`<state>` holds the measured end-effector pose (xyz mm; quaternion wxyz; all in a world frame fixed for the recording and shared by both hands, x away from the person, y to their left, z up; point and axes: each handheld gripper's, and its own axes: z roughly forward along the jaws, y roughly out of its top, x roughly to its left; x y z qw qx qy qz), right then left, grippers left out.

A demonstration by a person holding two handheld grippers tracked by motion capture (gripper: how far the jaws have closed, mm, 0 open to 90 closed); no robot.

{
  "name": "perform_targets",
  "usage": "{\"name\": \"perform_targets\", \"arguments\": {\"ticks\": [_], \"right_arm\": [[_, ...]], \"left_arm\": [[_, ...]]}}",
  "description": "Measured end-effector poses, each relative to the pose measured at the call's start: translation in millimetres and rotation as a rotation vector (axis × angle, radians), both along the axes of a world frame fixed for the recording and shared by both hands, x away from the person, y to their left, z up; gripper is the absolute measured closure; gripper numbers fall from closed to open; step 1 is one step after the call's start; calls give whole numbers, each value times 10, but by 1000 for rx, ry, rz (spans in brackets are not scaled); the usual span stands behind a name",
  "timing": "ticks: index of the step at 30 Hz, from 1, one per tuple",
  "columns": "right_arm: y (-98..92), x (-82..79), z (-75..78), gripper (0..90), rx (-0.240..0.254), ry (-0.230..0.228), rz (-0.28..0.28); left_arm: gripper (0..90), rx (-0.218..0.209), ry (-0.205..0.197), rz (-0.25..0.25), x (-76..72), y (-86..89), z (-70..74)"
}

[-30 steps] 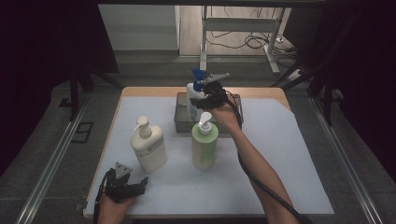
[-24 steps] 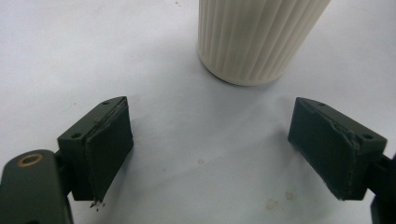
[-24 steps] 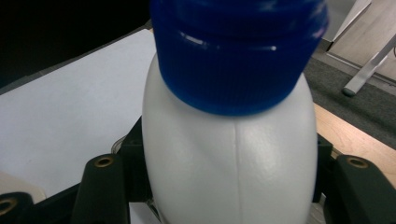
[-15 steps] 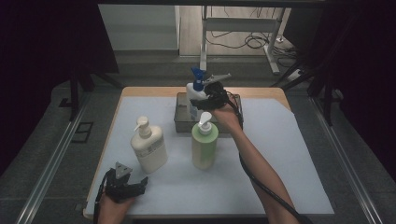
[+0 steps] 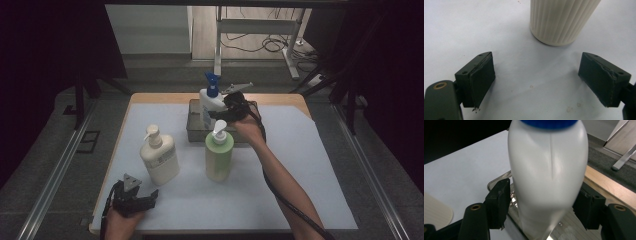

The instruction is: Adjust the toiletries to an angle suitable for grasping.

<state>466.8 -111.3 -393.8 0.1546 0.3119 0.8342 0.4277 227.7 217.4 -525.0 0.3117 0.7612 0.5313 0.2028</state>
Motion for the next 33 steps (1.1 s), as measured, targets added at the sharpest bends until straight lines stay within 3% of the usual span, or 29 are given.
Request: {"name": "perform_targets", "arguments": {"ticks": [11,16,19,22,25,33], "right_arm": [[-207,-122,-46,464,11,29,13],[-295,-166,-54,576,14,27,3],[-335,-184,-73,695,-16,16,-21],[-353,-180,-88,762,-28,3,-40],[-376,-132,-136,847,-33,21,-57],[-314,-30,-232,900,-39,49,-80]], "left_arm": [[135,-1,0,0,0,-1,0],[135,0,0,0,0,-1,0],[135,1,-1,-1,0,0,0],[135,-2,-1,0,-1,-1,-1],[135,-1,0,0,-1,-1,0],[135,0,0,0,-1,0,0]]}}
